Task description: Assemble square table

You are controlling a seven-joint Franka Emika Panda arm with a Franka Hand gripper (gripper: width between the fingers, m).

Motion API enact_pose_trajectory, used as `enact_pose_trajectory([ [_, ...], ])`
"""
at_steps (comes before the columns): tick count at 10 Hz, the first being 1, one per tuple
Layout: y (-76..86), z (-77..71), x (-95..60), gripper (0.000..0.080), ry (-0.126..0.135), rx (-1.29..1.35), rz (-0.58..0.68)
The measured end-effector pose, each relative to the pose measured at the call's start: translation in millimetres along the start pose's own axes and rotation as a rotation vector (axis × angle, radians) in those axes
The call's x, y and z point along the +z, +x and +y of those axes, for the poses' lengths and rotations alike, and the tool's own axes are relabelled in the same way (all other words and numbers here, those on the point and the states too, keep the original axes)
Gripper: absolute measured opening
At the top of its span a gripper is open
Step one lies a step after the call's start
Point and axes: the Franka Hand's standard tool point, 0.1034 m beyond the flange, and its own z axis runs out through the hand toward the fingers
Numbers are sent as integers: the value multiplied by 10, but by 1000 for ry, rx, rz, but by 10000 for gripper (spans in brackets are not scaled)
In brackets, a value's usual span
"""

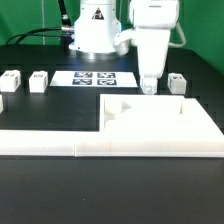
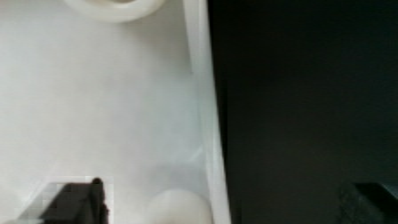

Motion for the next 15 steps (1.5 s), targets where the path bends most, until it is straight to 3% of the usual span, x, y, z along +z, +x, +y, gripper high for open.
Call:
enact_pose_trajectory([
  [3,252,-297,-79,649,-1,288,0],
  [6,339,-158,-207,649,-13,491,31],
  [8,372,-194,-189,649,-2,659,36],
  [9,474,-332,-113,649,19,811,22],
  [12,761,-582,-68,649,48,1124,-20],
  [15,760,-597,-9,649,62,1196,-21],
])
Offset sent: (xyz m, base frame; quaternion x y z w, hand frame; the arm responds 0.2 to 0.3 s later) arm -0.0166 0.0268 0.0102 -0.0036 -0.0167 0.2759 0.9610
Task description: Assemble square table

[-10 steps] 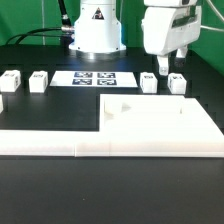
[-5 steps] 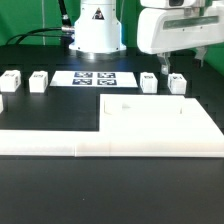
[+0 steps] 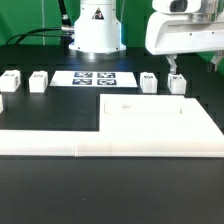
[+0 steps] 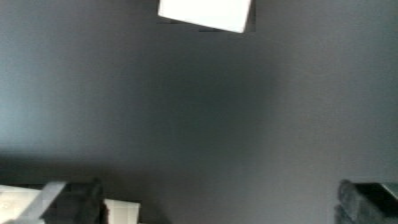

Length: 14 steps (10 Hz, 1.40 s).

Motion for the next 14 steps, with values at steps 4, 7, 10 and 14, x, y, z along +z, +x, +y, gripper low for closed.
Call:
enact_pose_trajectory([
  [4,-249,41,125,649,-31,113,-216],
  [7,-324,2,94,649,-44,158,-460],
  [10,-377,36,96,649,-59,156,-652],
  [14,-512,-35,287,649,-8,210,-897],
])
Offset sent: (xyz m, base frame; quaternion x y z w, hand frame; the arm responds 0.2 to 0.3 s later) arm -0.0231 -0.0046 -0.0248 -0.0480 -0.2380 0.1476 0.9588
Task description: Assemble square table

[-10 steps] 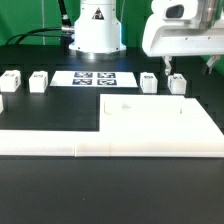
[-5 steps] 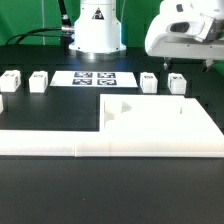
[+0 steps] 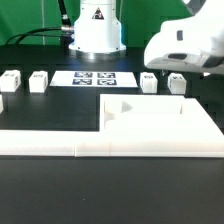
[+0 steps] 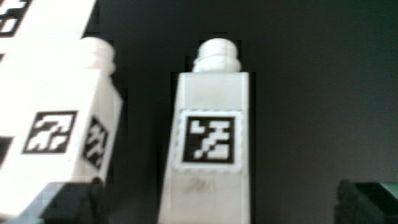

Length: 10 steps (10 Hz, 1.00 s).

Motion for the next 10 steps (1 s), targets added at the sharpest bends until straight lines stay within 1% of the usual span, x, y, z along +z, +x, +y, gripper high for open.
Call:
enact_pose_trajectory([
  [1,59,-8,72,649,25,5,-39],
  [2,92,-8,125,649,27,7,-52],
  [3,66,0,151,649,23,6,-69],
  [6,56,0,241,649,14,7,-81],
  [8,57,2,241,649,14,7,-81],
  [9,57,2,241,528,14,7,-81],
  [10,57,2,240,353,15,7,-81],
])
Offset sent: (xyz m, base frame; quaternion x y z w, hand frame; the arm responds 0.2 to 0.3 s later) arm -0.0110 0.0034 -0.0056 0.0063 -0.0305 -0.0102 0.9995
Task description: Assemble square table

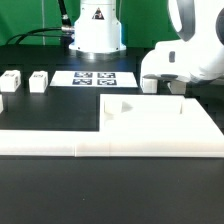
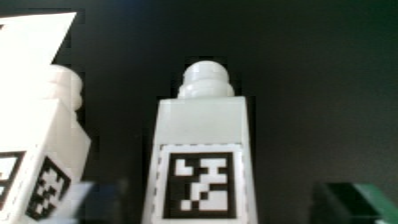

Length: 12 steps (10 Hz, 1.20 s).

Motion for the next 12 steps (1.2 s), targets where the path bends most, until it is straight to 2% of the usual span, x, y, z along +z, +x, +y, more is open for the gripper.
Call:
enact_pose_trajectory([
  [1,-4,-1,0,353,0,0,-1],
  [2,-4,-1,0,290,0,0,-1],
  [8,-4,0,-1,290,0,0,-1],
  [9,-12,18,-43,290,-1,-10,2],
  [10,-81,94,-288,290,2,-53,23],
  [11,-168,196,-533,290,18,-72,66],
  [12,-254,285,-700,290,29,-83,99],
])
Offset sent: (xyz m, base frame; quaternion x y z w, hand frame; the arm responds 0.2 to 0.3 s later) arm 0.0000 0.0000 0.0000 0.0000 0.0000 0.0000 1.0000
